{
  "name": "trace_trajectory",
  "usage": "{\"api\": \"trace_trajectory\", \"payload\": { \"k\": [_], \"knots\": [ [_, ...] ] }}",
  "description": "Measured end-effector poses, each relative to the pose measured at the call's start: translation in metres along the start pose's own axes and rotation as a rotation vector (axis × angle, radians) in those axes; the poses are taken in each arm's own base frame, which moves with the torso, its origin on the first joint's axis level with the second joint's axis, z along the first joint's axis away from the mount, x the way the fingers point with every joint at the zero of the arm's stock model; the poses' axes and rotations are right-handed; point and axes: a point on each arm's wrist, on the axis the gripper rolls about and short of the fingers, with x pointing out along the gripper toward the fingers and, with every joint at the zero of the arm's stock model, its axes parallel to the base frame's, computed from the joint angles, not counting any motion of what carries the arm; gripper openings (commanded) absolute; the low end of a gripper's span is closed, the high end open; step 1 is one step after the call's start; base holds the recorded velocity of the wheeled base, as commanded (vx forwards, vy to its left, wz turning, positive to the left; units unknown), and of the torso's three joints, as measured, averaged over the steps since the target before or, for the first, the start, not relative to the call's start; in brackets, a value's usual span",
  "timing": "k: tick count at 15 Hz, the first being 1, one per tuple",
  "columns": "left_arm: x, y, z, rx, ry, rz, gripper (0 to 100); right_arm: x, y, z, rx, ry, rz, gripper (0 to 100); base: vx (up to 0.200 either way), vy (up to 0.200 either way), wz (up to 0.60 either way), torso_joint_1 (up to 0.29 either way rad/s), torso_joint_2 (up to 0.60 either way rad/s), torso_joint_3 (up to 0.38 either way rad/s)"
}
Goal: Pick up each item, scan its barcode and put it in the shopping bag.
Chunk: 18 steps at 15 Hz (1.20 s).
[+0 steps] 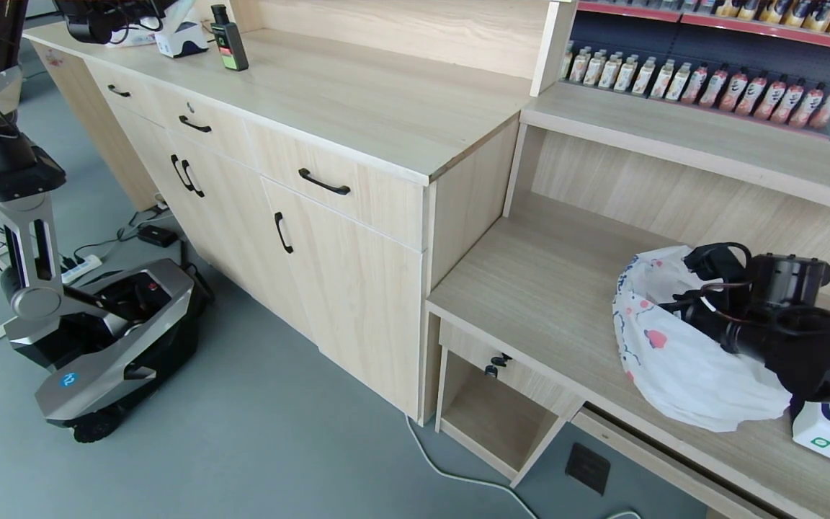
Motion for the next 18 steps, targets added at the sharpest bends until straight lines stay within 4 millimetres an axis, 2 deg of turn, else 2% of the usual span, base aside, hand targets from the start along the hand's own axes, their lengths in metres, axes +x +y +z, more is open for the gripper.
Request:
{"api": "trace_trajectory", "payload": {
  "k": [2, 4, 6, 8, 12, 15, 18],
  "knots": [
    [0.000, 0.000, 0.000, 0.000, 0.000, 0.000, 100, -0.025, -0.005, 0.026, -0.041, -0.031, -0.008, 100, 0.000, 0.000, 0.00, 0.000, 0.00, 0.000],
    [0.000, 0.000, 0.000, 0.000, 0.000, 0.000, 100, -0.060, -0.016, 0.047, -0.111, -0.075, -0.053, 100, 0.000, 0.000, 0.00, 0.000, 0.00, 0.000],
    [0.000, 0.000, 0.000, 0.000, 0.000, 0.000, 100, -0.089, -0.029, 0.052, -0.173, -0.079, -0.116, 100, 0.000, 0.000, 0.00, 0.000, 0.00, 0.000],
    [0.000, 0.000, 0.000, 0.000, 0.000, 0.000, 100, -0.109, -0.034, 0.059, -0.183, -0.103, -0.153, 100, 0.000, 0.000, 0.00, 0.000, 0.00, 0.000],
    [0.000, 0.000, 0.000, 0.000, 0.000, 0.000, 100, -0.162, -0.037, 0.079, -0.203, -0.202, -0.255, 100, 0.000, 0.000, -0.60, -0.001, 0.00, 0.000],
    [0.000, 0.000, 0.000, 0.000, 0.000, 0.000, 100, -0.203, -0.049, 0.089, -0.208, -0.266, -0.388, 100, 0.000, 0.000, -0.60, 0.004, 0.00, 0.002],
    [0.000, 0.000, 0.000, 0.000, 0.000, 0.000, 100, -0.228, -0.071, 0.080, -0.185, -0.212, -0.573, 100, 0.000, 0.000, -0.60, -0.001, 0.00, 0.001]
  ]
}}
